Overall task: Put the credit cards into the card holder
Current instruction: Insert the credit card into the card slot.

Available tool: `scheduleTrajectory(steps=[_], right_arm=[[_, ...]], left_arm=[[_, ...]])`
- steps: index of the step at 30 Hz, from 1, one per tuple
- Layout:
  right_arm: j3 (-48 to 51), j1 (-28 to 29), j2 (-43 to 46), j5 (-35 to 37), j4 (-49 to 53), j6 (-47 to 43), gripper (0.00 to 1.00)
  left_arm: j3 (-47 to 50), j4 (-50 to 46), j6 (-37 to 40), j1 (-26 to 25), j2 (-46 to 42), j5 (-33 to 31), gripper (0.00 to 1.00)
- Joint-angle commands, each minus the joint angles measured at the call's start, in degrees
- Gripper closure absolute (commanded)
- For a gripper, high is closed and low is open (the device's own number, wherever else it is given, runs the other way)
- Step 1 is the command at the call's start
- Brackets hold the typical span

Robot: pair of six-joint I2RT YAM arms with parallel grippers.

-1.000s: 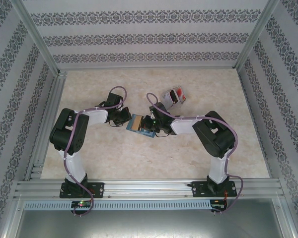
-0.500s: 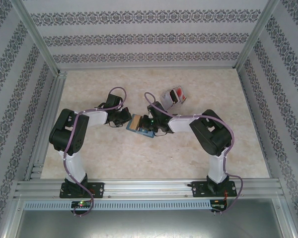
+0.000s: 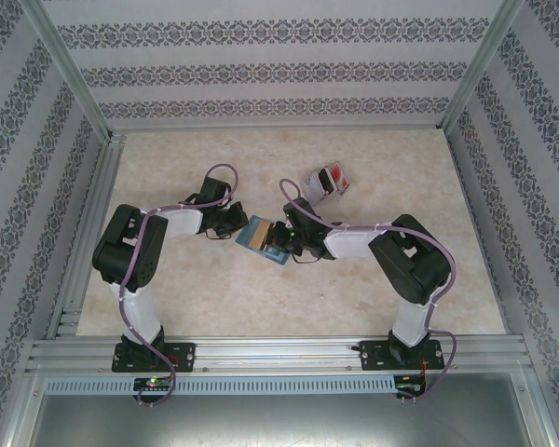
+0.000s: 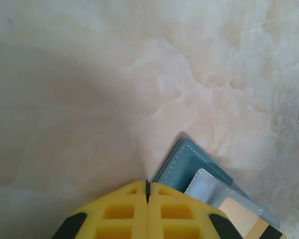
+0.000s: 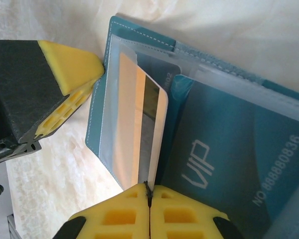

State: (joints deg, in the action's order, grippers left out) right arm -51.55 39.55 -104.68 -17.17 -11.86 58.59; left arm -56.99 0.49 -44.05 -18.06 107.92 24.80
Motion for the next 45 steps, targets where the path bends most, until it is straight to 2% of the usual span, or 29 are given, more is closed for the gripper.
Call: scheduleTrajectory(steps=[1,9,16,24,32,39,43,45], right_arm=[[1.74,0.77,1.17,0.2,0.7,3.53,0.92],[3.17,0.73,-2.21,-3.81,-3.71,9.47,0.93],[-0.54,0.34,-6.18,-7.52,-4.03,10.91,0.93],[-2.75,0.31,-7.02,-5.47,-3.61,10.95,0.91],[-6.61,1.18,-6.52,-5.78,1.78,6.1,0.73],[-7.19,0.95,-1.59,-3.78,12.78,-1.47,0.49],[-7.69,0.73,-0.02,-2.08,19.87,-6.07,0.44],[-6.62,0.31,0.0,-2.4,20.32,-6.54,0.44]], left_arm=[[3.34,-4.28,-1.29,-3.09,2.07,3.36,1.0],[5.67,-1.55,-2.6,-3.2,1.21,3.75,1.0],[6.8,-0.2,-3.29,-3.14,1.05,4.28,1.0],[7.29,-0.1,-3.32,-3.17,0.3,3.85,1.0],[6.98,-0.49,-3.15,-3.16,0.36,3.83,1.0],[6.69,-1.22,-2.97,-3.2,-0.4,3.24,1.0],[6.03,-2.19,-2.46,-3.13,-0.43,2.94,1.0],[6.01,-2.23,-2.32,-3.12,-0.6,2.9,1.0]])
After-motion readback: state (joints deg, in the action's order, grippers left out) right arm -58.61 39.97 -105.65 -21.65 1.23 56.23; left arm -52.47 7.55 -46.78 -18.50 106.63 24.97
